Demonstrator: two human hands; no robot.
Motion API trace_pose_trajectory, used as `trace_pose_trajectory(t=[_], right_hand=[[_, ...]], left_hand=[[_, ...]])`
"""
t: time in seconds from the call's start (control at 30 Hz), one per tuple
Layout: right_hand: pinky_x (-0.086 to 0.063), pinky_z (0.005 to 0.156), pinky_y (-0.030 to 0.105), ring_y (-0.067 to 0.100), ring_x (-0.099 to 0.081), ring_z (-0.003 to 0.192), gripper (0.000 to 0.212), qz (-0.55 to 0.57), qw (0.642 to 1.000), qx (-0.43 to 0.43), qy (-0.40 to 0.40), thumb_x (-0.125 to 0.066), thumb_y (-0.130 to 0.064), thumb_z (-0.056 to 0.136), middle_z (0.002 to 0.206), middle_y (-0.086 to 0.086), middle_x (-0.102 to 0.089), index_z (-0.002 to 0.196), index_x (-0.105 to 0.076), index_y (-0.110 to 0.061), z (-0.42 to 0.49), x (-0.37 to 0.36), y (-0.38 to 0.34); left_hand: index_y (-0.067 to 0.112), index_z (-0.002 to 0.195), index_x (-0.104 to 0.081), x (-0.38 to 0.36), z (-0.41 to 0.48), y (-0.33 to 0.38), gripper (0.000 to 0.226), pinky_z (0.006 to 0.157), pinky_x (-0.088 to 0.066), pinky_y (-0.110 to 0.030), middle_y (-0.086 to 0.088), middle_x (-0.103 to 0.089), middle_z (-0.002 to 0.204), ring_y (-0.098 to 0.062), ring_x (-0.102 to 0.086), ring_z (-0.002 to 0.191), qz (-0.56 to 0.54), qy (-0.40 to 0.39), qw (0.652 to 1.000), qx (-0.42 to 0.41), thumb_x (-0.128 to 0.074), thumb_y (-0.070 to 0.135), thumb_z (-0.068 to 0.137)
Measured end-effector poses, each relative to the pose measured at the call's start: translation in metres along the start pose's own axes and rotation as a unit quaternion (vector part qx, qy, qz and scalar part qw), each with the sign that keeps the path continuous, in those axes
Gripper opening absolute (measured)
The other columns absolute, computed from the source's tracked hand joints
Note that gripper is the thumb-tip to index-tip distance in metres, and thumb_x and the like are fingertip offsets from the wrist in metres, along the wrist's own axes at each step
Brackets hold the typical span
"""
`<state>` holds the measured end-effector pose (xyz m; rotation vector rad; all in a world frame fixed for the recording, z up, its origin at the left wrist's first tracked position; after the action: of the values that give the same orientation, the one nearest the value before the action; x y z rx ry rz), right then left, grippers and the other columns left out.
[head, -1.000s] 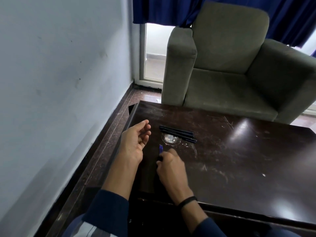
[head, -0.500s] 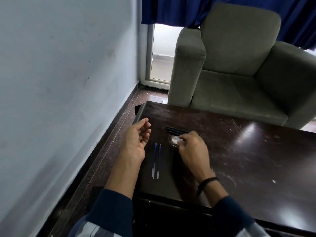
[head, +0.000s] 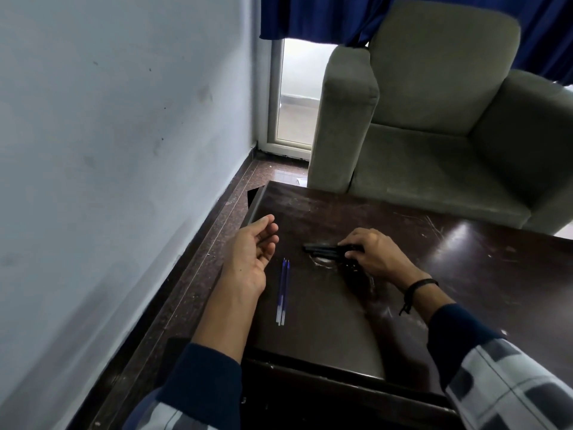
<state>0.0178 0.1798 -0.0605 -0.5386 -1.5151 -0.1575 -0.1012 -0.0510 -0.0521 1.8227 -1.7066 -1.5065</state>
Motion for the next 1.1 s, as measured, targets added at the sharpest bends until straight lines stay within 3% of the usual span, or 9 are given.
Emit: trace_pose_trajectory(t=[0.27, 0.47, 1.1], right_hand=[[-0.045, 0.095, 0.035, 0.01, -0.043, 0.111, 0.039, -0.044, 0.992, 0.081, -0.084, -0.077, -0.023, 0.086, 0.125, -0.025, -0.044, 0.108, -0.073, -0.055, -0.048, 0.011, 0.026], [-0.049, 0.091, 0.023, -0.002, -0.053, 0.105, 0.048, 0.03, 0.987, 0.098, -0.122, -0.069, -0.003, 0.09, 0.115, -0.03, -0.048, 0.105, -0.078, -0.047, -0.079, 0.012, 0.044], [-0.046, 0.088, 0.01, -0.009, -0.054, 0.107, 0.055, 0.072, 0.986, 0.103, -0.109, -0.061, 0.004, 0.09, 0.122, -0.029, -0.048, 0.116, -0.076, -0.043, -0.107, 0.002, 0.046]], left_hand=[[0.011, 0.097, -0.077, -0.003, 0.0, -0.004, 0.01, 0.071, -0.051, -0.021, 0.0, -0.074, 0.081, -0.011, -0.066, 0.074, 0.01, -0.005, 1.0, -0.003, -0.071, 0.015, 0.09], [0.012, 0.097, -0.077, -0.003, 0.004, -0.006, 0.01, 0.066, -0.05, -0.02, 0.001, -0.075, 0.08, -0.009, -0.067, 0.07, 0.022, -0.01, 1.0, -0.005, -0.071, 0.015, 0.09], [0.01, 0.099, -0.077, -0.005, 0.003, -0.009, 0.012, 0.066, -0.05, -0.02, -0.001, -0.075, 0.083, -0.01, -0.067, 0.07, 0.031, -0.011, 0.999, -0.011, -0.071, 0.015, 0.09]])
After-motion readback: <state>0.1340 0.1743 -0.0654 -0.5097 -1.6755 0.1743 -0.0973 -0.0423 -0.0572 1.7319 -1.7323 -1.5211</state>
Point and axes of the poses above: each hand's wrist, its own z-axis towards the middle knuckle, its own x-axis out of the back of the hand, y = z × x, the point moved 7 cm from there along z, towards the middle knuckle
